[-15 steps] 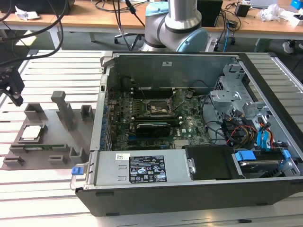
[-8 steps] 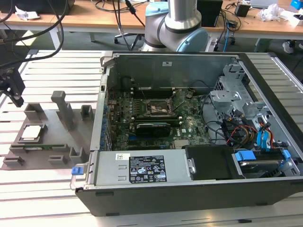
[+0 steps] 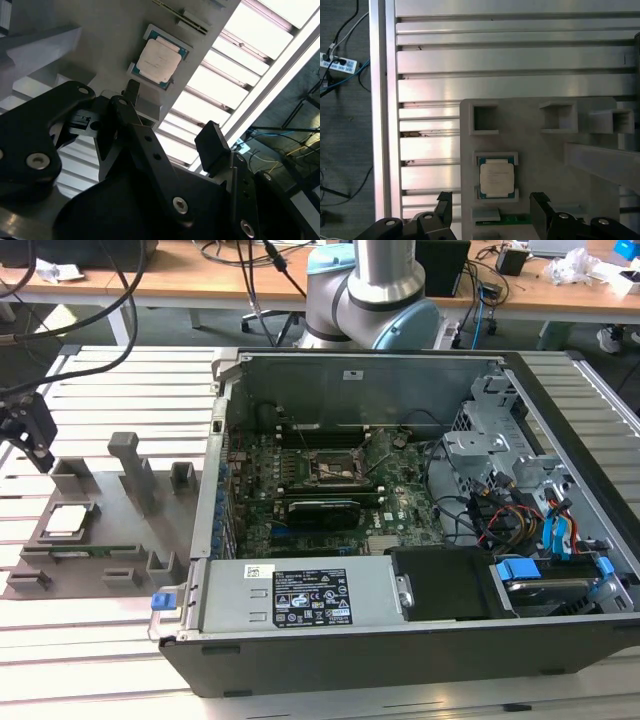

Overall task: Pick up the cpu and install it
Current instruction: 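Pick up the cpu and move it towards the insertion slot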

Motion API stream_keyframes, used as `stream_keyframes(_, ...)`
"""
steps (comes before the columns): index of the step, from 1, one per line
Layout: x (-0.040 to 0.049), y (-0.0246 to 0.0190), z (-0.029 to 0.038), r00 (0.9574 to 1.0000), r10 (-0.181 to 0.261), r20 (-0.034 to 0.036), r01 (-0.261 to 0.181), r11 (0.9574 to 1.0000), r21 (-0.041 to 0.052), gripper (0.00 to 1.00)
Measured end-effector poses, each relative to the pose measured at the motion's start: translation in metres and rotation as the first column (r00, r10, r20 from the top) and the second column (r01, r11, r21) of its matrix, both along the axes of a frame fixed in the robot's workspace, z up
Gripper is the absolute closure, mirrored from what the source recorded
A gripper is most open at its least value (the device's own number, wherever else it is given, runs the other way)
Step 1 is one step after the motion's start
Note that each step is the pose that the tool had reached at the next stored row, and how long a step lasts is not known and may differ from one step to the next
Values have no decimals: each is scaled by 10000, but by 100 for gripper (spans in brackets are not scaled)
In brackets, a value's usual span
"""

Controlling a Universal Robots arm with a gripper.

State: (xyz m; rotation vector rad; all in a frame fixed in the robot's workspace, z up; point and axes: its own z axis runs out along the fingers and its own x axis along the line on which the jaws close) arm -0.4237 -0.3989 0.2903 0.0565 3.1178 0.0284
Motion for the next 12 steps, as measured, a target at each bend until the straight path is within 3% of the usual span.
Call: stream_keyframes(12, 0, 0, -52, 10000, 0, 0, 0, 10000, 0, 28)
